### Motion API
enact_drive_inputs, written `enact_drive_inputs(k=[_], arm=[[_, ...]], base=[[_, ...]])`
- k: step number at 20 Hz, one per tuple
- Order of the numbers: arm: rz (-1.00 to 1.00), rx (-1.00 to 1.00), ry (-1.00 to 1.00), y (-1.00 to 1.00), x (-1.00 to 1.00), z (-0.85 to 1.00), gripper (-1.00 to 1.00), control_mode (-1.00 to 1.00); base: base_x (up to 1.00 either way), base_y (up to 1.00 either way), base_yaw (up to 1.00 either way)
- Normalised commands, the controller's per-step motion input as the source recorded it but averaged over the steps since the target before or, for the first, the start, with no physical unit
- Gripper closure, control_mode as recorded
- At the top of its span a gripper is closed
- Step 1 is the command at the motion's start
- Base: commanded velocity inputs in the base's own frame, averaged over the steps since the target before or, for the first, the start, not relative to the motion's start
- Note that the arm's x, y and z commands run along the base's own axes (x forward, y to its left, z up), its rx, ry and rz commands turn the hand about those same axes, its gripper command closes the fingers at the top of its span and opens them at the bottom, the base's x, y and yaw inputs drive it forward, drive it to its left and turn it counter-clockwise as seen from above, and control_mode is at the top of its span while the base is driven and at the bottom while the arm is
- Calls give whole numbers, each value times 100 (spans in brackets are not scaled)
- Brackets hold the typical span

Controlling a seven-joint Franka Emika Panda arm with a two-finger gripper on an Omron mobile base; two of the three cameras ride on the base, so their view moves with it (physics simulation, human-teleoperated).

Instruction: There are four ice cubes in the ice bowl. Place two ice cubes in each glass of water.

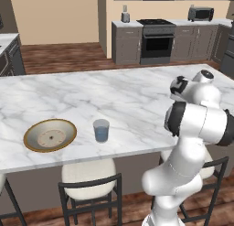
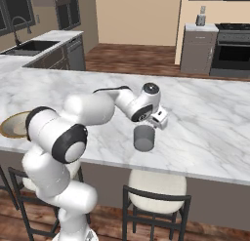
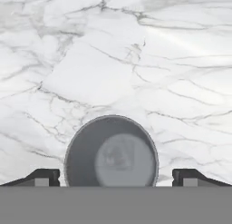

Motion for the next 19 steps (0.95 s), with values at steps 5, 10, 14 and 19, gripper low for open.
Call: enact_drive_inputs(k=[5, 10, 14, 19], arm=[[14, 2, -8, 9, -100, 0, -100, -100], [27, -5, 8, 51, -100, 0, -100, -100], [30, -17, 7, 92, -100, 23, -100, -100], [34, -29, 10, 100, -87, 27, -100, -100]], base=[[0, 0, 0], [0, 0, 0], [0, 0, 0], [0, 0, 0]])
